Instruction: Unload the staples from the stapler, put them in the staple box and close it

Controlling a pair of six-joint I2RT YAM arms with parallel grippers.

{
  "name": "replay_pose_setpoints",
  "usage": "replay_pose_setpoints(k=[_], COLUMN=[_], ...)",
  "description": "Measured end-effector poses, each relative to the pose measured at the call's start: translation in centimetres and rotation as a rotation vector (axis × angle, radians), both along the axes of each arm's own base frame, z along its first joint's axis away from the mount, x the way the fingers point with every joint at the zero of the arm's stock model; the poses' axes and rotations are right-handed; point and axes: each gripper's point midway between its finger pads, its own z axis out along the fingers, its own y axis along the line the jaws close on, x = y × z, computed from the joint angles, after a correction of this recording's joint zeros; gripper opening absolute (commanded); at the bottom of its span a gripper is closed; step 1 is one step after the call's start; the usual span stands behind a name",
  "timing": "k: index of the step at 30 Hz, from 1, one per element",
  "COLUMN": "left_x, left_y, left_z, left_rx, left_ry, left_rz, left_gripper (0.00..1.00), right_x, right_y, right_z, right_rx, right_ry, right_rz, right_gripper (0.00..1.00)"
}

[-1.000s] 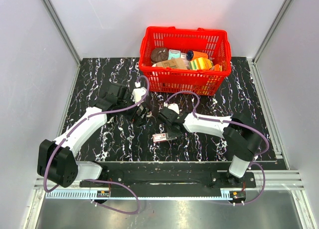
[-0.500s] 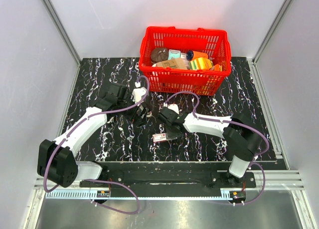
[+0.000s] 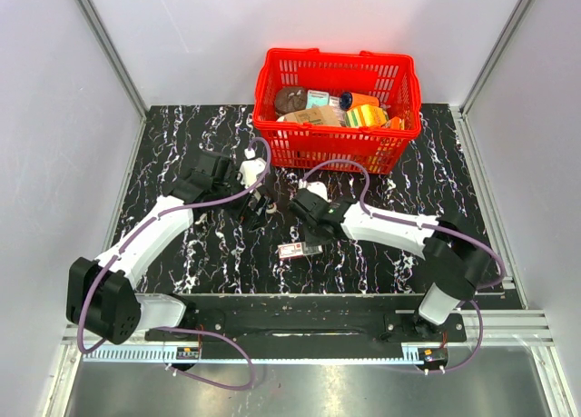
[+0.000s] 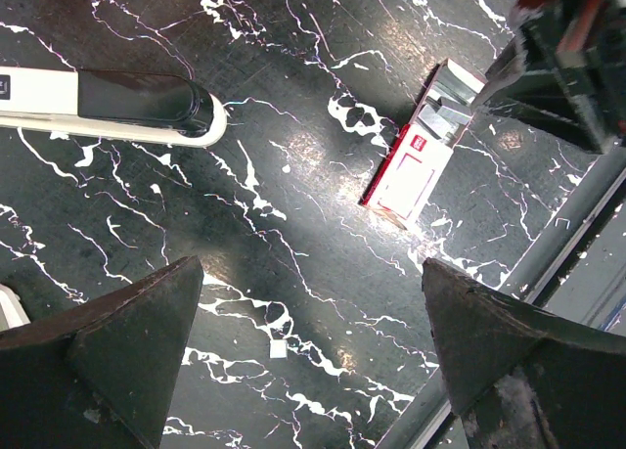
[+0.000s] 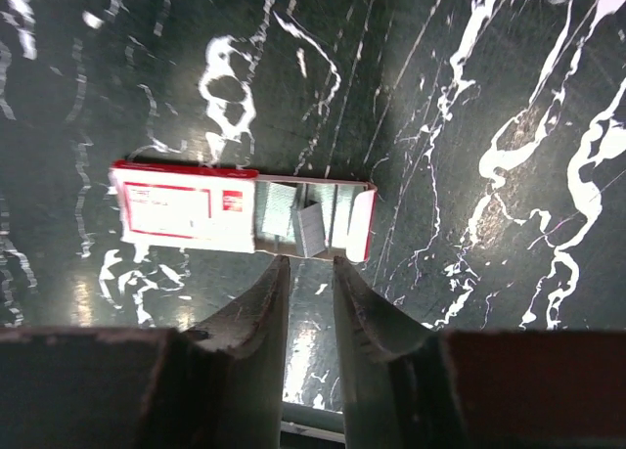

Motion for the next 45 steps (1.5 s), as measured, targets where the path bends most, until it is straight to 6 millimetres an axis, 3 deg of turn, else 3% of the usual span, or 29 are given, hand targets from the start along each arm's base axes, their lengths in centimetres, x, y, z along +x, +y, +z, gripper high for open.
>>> replay_pose_setpoints(k=[5, 12, 17, 22, 25, 31, 39, 45], left_x=[0.0, -0.1, -1.6, -3.1, -3.9, -3.5, -2.6, -2.1], left_y=[0.0, 0.0, -0.3, -1.2, -1.5, -2.3, -2.8, -3.4], left_z=[0.0, -0.3, -2.4, -5.9, -7.9, -10.2, -12.4, -12.5], left_rx=[0.001, 0.01, 0.071, 0.167, 0.225, 0.306, 0.397, 0.404], left_ry=[0.0, -0.007, -0.006, 0.012, 0.024, -0.003, -0.043, -0.072], left_rz=[0.001, -0.017, -0.098, -0.209, -0.261, -0.313, -0.331, -0.33], left_gripper=[0.99, 0.99, 0.99, 0.99, 0.99, 0.95, 0.87, 0.86], right_x=[0.8, 0.8, 1.0, 1.3, 1.5, 1.6, 2.6, 2.4], right_y=[0.5, 0.3, -0.4, -3.8, -4.8, -3.6, -4.2, -3.4], right_z=[2.0, 1.3, 0.7, -0.9, -1.2, -1.4, -2.2, -2.1], right_rx=[0.038, 0.015, 0.022, 0.08, 0.138, 0.273, 0.413, 0.493], right_ry=[-0.047, -0.041, -0.036, 0.014, 0.037, 0.078, 0.127, 0.15], right_rz=[-0.007, -0.01, -0.027, -0.123, -0.172, -0.182, -0.241, -0.236], right_gripper=[0.27, 0.25, 0.24, 0.22, 0.22, 0.21, 0.2, 0.18])
